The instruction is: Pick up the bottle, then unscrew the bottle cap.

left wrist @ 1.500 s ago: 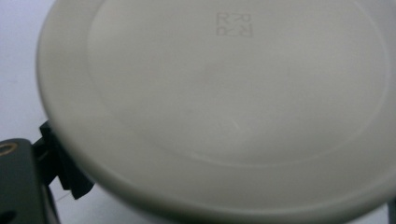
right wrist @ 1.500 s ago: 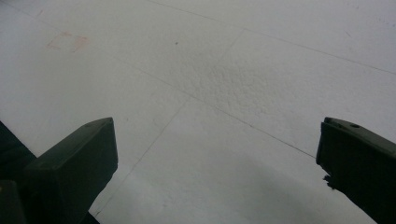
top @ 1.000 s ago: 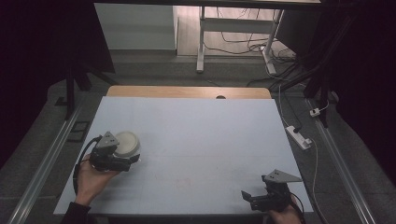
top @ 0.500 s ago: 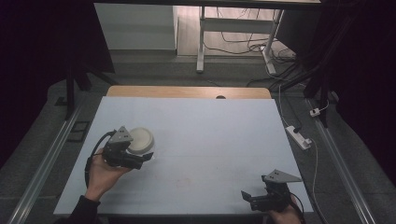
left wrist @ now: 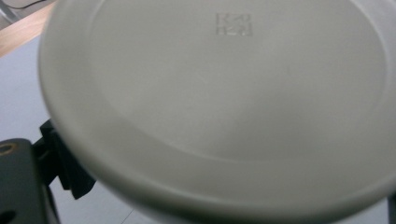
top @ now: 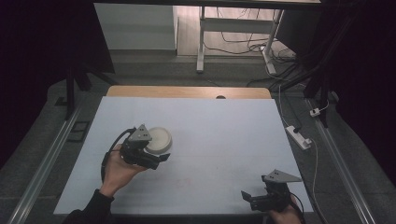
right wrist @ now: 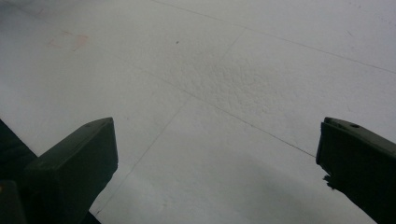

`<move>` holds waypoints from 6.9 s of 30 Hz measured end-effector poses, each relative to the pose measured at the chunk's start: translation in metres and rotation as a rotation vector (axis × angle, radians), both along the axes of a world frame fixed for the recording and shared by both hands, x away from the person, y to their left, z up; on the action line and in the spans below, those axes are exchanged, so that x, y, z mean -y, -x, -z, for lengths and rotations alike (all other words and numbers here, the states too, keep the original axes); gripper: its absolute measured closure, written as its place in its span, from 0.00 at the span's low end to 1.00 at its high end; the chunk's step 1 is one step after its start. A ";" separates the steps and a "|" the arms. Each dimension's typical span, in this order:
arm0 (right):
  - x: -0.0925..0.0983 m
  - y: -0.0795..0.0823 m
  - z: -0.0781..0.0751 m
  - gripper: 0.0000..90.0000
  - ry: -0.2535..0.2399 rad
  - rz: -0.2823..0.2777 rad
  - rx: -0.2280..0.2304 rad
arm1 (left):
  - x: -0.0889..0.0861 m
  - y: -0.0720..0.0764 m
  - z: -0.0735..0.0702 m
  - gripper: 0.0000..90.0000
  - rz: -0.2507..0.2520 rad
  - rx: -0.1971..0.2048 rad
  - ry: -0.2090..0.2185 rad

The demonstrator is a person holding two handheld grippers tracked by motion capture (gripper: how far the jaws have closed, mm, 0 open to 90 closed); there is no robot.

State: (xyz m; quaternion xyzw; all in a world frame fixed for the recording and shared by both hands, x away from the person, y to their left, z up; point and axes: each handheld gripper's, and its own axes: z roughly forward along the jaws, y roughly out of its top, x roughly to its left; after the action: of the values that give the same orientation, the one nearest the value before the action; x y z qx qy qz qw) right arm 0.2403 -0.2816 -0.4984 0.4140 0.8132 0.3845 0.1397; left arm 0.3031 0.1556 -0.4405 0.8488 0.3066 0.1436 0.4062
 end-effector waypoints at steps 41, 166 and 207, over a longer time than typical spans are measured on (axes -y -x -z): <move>-0.002 0.001 -0.001 0.00 0.015 -0.007 0.009 | 0.050 0.006 0.012 0.08 0.152 -0.050 -0.009; -0.159 -0.052 -0.062 0.08 -0.246 -0.878 0.084 | 0.075 0.022 0.024 0.08 0.691 -0.053 0.035; -0.163 -0.043 -0.067 0.07 -0.190 -0.557 0.186 | 0.071 0.016 0.018 0.08 0.438 -0.042 0.027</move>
State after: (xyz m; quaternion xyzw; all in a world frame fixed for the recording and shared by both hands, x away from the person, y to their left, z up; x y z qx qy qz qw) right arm 0.2836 -0.1187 -0.4315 0.1493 0.8396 0.5184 0.0635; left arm 0.2868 0.0849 -0.4585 0.8924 0.1251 0.0299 0.4325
